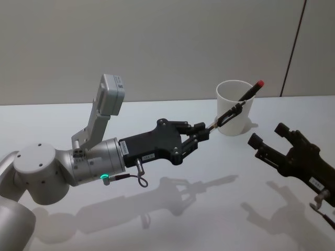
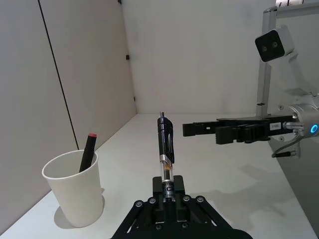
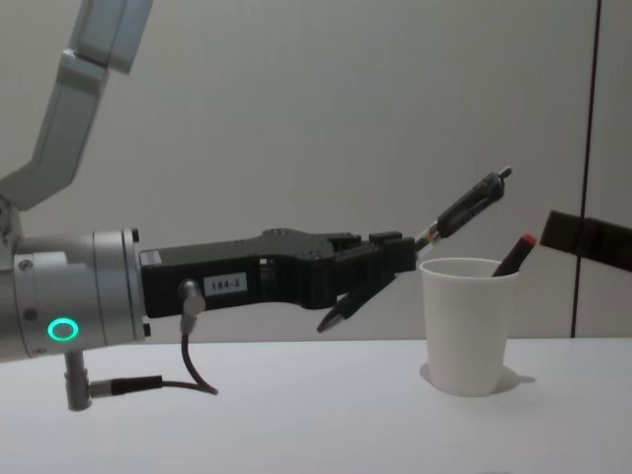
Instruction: Place the pen into the pen holder.
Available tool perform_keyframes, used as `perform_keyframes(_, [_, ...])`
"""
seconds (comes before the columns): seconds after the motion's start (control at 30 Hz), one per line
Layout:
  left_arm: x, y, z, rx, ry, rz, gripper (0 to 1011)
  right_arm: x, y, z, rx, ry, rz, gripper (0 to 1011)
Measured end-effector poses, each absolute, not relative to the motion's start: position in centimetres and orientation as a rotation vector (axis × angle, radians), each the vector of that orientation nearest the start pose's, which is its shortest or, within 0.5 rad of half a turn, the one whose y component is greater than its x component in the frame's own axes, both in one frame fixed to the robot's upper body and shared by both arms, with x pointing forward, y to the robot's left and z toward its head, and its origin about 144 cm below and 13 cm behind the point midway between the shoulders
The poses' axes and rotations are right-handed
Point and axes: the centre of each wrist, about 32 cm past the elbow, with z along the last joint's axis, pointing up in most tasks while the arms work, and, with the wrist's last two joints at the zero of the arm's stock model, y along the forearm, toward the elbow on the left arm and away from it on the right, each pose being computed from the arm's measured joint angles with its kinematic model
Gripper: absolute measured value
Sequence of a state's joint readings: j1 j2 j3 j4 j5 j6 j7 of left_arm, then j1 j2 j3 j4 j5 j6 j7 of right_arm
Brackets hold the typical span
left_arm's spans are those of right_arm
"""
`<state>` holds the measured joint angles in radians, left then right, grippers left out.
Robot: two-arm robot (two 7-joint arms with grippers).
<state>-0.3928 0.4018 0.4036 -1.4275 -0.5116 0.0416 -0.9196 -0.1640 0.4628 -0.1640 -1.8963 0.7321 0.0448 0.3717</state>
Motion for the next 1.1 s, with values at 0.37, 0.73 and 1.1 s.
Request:
perform_keyframes(0.37, [54.7,24.5,121.6,-0.026,-0.037,0.343,121,40.2,-26.6,119.1,0.329,0.295,-0.812,1002])
perform_keyframes(0.73, [54.7,24.5,121.6,-0.026,-0.037,0.343,121,40.6,-25.3,118.8,0.387,0.353,-0.816,1002])
perform_keyframes(1.1, [54.7,24.5,121.6,-0.026,-0.037,0.343,121,41.0,-23.7,118.7,0.411,0.406,-0.868,1001])
